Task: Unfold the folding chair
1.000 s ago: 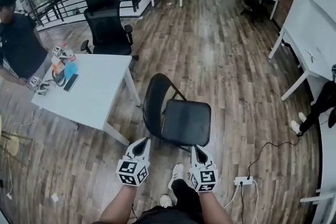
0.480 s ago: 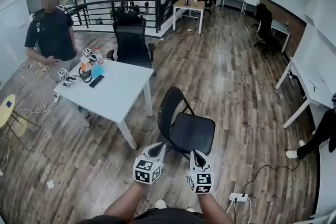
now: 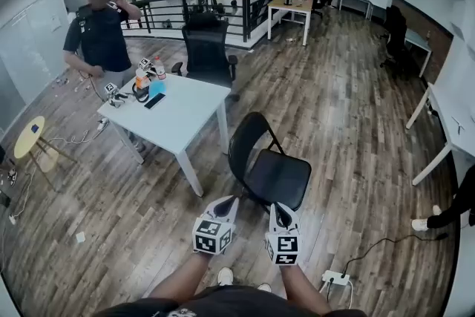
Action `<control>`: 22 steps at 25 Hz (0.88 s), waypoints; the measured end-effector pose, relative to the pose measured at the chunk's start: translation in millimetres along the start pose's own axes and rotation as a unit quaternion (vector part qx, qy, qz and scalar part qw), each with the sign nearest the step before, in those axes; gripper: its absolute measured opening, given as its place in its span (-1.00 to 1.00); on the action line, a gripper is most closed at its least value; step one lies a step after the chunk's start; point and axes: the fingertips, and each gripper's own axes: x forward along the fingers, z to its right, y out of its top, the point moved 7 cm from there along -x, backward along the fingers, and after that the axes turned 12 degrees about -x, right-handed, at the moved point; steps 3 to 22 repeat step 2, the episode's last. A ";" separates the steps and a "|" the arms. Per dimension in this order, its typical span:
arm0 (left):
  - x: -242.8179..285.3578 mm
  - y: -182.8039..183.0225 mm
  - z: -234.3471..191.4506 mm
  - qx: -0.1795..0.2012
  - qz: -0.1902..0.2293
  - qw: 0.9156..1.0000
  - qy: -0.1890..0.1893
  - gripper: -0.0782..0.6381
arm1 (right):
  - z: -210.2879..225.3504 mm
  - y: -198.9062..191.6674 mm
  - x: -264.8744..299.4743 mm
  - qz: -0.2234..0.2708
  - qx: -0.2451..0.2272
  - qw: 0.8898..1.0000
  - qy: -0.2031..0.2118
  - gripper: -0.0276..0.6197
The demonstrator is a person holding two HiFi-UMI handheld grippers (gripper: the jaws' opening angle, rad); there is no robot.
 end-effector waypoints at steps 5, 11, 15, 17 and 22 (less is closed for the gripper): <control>-0.6 -1.6 9.6 0.002 0.004 1.000 0.004 -0.76 | 6.9 -0.6 -7.6 0.004 -0.002 1.000 -0.002 -0.87; -0.6 -1.6 9.6 0.002 0.004 1.000 0.004 -0.76 | 6.9 -0.6 -7.6 0.004 -0.002 1.000 -0.002 -0.87; -0.6 -1.6 9.6 0.002 0.004 1.000 0.004 -0.76 | 6.9 -0.6 -7.6 0.004 -0.002 1.000 -0.002 -0.87; -0.6 -1.6 9.6 0.002 0.004 1.000 0.004 -0.76 | 6.9 -0.6 -7.6 0.004 -0.002 1.000 -0.002 -0.87; -0.6 -1.6 9.6 0.002 0.004 1.000 0.004 -0.76 | 6.9 -0.6 -7.6 0.004 -0.002 1.000 -0.002 -0.87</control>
